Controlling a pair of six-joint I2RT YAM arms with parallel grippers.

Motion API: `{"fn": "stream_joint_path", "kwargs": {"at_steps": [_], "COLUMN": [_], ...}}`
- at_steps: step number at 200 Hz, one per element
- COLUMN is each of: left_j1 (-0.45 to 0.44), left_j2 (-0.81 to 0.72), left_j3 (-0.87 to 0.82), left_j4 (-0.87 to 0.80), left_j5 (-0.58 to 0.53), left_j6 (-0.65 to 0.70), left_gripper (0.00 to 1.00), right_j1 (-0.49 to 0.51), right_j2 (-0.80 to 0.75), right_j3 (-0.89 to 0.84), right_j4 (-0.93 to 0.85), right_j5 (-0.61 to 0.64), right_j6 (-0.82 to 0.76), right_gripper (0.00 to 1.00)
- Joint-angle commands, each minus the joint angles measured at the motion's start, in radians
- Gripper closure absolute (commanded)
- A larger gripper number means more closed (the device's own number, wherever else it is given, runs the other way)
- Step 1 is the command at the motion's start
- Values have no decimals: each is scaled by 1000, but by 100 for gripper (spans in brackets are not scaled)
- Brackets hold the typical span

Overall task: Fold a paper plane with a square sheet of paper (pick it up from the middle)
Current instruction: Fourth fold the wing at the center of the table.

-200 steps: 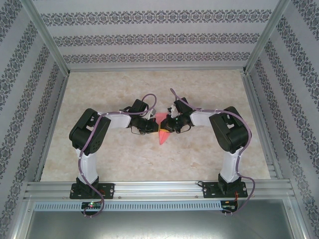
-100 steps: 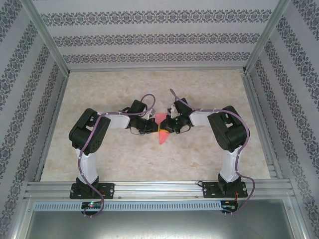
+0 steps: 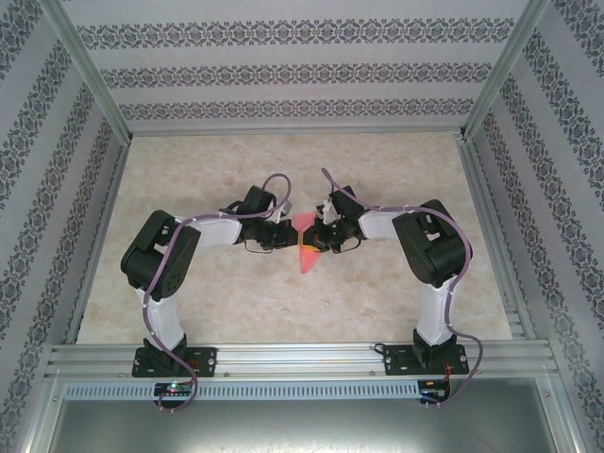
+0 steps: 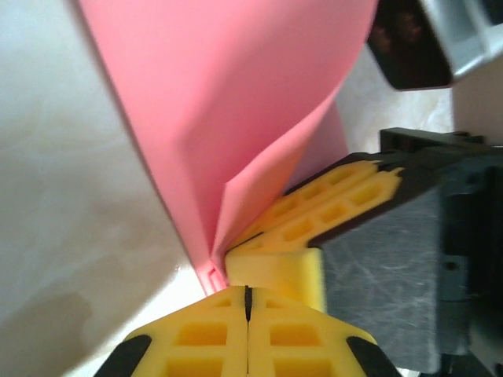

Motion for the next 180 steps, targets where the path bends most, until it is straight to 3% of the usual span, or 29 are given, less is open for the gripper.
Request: {"fn": "stream_joint_path", "kwargs": {"at_steps": [1,180], "left_j1": [-4,-93], "left_j2": [-31,-12], "left_j3": [-26,-84], "left_j4": [-5,24], "left_j5": [-19,-22], "left_j6": [-2,13], "left_gripper": [89,86], "right_j1": [0,-20], "right_j2": [25,22], "right_j3": [-6,-68], "right_j4": [10,142], "right_j5": [-19,-63], "right_j6": [17,132], "right_gripper": [91,95]}}
